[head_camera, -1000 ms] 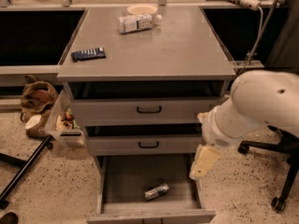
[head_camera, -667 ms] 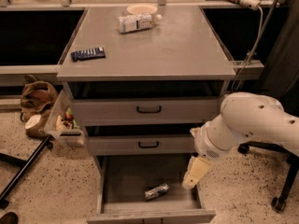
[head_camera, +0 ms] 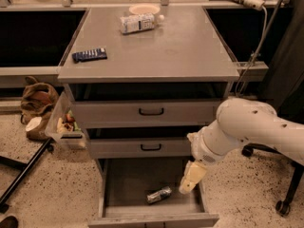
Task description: Pick redbull can from bottom drawer and place on counter
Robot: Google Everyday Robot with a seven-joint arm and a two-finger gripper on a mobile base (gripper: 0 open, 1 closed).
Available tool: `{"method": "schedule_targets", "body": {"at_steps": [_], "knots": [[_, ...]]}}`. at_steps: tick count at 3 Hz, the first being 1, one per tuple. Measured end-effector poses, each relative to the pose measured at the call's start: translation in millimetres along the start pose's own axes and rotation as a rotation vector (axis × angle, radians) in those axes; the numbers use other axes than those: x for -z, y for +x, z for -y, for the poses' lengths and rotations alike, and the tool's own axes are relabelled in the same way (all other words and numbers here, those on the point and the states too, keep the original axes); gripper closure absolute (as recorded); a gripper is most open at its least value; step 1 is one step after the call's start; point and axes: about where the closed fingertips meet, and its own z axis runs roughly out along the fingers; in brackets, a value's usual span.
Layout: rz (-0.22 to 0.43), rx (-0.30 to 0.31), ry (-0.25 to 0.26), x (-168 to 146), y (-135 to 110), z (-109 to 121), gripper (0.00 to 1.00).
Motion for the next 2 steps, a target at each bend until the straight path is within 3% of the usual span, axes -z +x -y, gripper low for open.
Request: {"method": "schedule_targets", "body": {"at_steps": [1,2], "knots": [[0.022,0.018,-0.077,-79.2,-22.2,-22.1,0.0],[0.072,-0.04,-0.094,-156.4,-35.8,-27.2,0.0]]}}
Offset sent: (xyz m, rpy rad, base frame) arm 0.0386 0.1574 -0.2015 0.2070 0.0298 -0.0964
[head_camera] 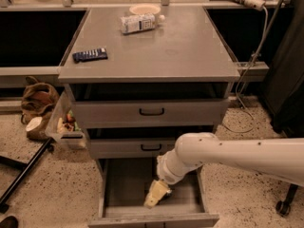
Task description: Pick redbull can from bottom drawer and place on counter
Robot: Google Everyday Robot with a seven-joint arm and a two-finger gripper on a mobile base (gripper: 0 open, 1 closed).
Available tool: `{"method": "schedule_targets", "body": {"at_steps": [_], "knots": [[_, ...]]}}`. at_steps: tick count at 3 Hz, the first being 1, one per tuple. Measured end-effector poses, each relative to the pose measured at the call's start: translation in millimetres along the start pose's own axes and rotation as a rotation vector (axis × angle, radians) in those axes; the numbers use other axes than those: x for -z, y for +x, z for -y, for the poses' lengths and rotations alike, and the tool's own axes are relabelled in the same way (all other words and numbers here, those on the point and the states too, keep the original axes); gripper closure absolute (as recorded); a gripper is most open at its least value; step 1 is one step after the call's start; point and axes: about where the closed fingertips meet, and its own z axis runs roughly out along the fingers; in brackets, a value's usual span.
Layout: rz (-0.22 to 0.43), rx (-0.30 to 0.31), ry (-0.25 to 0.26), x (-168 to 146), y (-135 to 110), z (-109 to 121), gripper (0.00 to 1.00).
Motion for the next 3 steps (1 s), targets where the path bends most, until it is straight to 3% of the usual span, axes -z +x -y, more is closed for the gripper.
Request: {"method": "schedule_targets", "body": {"at_steps": [1,2,3], "knots": [[0.073,-0.131,0.028,-56.7,8.9,21.3,0.0],[0.067,-0.124,0.025,-54.2,8.5,19.9,0.0],[0.101,-0.141,0.011,-78.5,19.0,27.1,0.0]]}}
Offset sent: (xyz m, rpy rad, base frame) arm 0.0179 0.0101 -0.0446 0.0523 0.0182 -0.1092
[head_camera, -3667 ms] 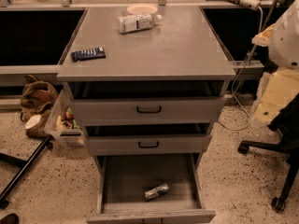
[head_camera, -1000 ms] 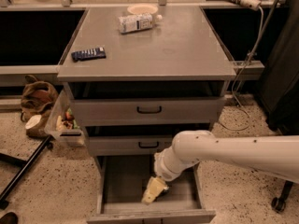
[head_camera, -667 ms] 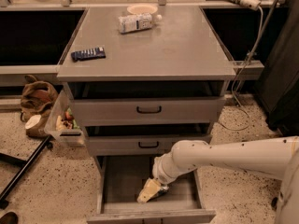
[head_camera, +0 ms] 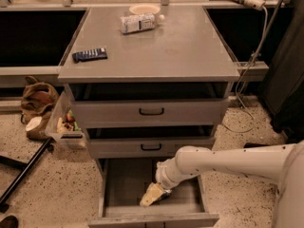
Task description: Pick redbull can from bottom drawer and place on counter
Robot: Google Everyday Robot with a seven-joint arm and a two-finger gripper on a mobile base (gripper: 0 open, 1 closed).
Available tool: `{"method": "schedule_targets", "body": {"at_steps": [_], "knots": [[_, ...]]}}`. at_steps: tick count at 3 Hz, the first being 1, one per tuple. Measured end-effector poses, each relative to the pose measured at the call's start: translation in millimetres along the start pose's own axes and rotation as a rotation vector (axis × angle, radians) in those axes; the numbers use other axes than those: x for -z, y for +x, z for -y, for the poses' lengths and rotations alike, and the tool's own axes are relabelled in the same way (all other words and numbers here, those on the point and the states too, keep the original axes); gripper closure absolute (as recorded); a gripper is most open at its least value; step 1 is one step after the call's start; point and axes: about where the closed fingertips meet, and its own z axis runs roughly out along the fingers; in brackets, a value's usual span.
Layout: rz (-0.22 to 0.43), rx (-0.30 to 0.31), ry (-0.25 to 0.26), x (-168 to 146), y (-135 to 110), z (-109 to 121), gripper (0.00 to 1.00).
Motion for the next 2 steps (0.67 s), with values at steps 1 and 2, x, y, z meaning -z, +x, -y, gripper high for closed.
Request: {"method": "schedule_targets", "body": {"at_steps": [1,2], "knots": [[0.048,0.004,0.007,-42.3,16.8,20.5,0.0],[0.11,0.039,0.043,-99.6,35.7,56.0,0.0]]}}
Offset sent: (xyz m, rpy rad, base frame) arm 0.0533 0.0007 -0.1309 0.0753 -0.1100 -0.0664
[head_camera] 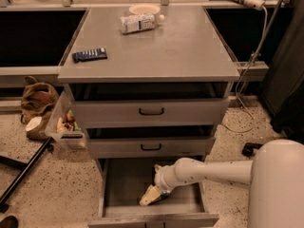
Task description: Pick redbull can from bottom drawer and place on counter
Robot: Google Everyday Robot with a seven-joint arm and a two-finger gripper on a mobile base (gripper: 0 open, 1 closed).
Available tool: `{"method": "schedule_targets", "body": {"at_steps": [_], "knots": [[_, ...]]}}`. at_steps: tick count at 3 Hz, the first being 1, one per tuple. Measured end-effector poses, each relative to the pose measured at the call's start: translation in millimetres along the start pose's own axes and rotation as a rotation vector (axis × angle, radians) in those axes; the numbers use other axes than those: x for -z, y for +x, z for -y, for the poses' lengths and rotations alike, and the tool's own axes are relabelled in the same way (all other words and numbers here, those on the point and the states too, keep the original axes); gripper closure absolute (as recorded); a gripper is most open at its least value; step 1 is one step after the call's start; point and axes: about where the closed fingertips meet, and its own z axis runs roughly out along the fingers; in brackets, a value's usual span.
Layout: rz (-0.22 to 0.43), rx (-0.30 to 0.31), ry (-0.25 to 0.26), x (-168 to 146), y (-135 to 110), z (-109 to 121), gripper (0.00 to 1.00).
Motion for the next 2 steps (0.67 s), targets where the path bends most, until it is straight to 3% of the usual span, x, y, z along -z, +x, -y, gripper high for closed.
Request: {"method": "schedule_targets", "body": {"at_steps": [2], "knots": [[0.015,-0.006,-0.014,-7.4,11.1,11.9,0.0]]}}
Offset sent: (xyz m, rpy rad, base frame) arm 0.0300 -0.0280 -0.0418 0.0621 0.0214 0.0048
